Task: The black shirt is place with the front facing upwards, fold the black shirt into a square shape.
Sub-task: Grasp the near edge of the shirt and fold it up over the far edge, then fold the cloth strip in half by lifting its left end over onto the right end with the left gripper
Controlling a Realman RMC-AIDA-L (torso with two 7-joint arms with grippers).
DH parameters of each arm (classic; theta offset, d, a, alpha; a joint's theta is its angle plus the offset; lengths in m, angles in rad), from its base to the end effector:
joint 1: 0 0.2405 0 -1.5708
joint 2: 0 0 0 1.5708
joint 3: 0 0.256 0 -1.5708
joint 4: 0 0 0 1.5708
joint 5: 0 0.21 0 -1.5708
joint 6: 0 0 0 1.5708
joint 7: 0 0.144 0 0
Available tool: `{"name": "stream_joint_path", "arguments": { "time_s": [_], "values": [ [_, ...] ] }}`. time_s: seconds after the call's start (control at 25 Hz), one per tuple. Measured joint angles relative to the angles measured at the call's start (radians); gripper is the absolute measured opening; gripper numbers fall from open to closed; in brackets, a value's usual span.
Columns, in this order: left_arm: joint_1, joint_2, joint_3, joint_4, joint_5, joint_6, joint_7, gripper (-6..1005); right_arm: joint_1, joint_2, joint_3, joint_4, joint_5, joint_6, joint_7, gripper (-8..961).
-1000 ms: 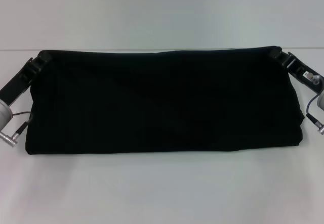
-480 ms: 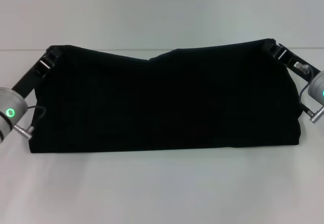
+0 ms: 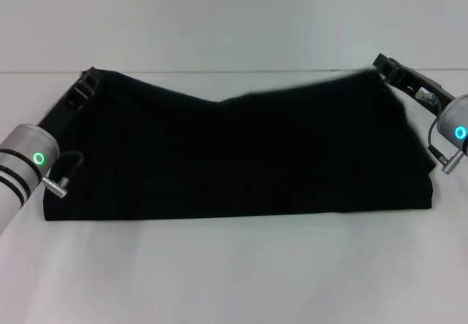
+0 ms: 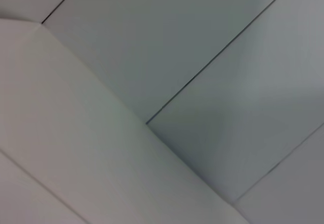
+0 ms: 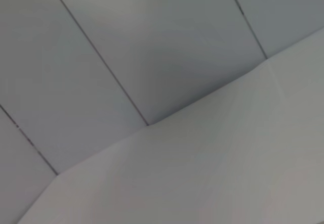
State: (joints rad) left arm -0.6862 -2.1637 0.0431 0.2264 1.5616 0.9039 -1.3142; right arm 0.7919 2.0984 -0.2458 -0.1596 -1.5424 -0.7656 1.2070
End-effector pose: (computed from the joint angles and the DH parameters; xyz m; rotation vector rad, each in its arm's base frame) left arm -0.3049 0.3996 -0.0128 -1.4346 -1.3654 -1.1405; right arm 0.2747 0.4342 -0.0210 -1.7002 1.2196 0.9082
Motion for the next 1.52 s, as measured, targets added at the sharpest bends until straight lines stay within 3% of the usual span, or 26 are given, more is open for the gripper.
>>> {"name": "stream_joint_path", "arguments": {
  "time_s": [0.16,0.28,0.48,0.64,0.84,0.92,1.04,1.24,1.4,1.52],
  "values": [
    [-0.003,-0.002,-0.001,-0.04,-0.082,-0.003,0.092,155,0.0,0.0,-0.001,0.016,0.036,0.014,-0.033,161],
    [-0.003,-0.002,-0.002,-0.047,-0.101,-0.005,0.109,259,0.0,0.0,0.001,0.018,0.054,0.024,-0.035,371],
    [0.006,-0.001,-0.002,-0.043,-0.102,-0.044,0.109,457,-0.02,-0.001,-0.008,0.015,0.059,-0.013,-0.038,618],
    [0.048,0.014,0.004,-0.021,-0.102,-0.027,0.077,547,-0.076,-0.01,-0.059,-0.005,0.047,-0.123,-0.042,703],
    [0.127,0.025,0.012,0.063,-0.091,0.044,0.007,659,-0.164,-0.011,-0.203,-0.053,0.047,-0.291,-0.1,809],
    [0.164,0.025,0.034,0.102,-0.078,0.077,-0.061,704,-0.191,-0.011,-0.274,-0.061,0.046,-0.351,-0.148,851],
    [0.229,0.03,0.112,0.181,-0.009,0.146,-0.254,920,-0.226,-0.011,-0.393,-0.089,0.018,-0.441,-0.219,894],
    [0.319,0.047,0.154,0.358,0.246,0.324,-0.641,948,-0.271,-0.011,-0.505,-0.122,-0.062,-0.574,-0.284,923],
    [0.361,0.067,0.115,0.462,0.461,0.474,-0.853,948,-0.288,-0.013,-0.518,-0.122,-0.122,-0.602,-0.325,923],
    [0.37,0.071,0.102,0.489,0.534,0.509,-0.917,948,-0.288,-0.01,-0.521,-0.122,-0.141,-0.586,-0.335,922]
  ]
}}
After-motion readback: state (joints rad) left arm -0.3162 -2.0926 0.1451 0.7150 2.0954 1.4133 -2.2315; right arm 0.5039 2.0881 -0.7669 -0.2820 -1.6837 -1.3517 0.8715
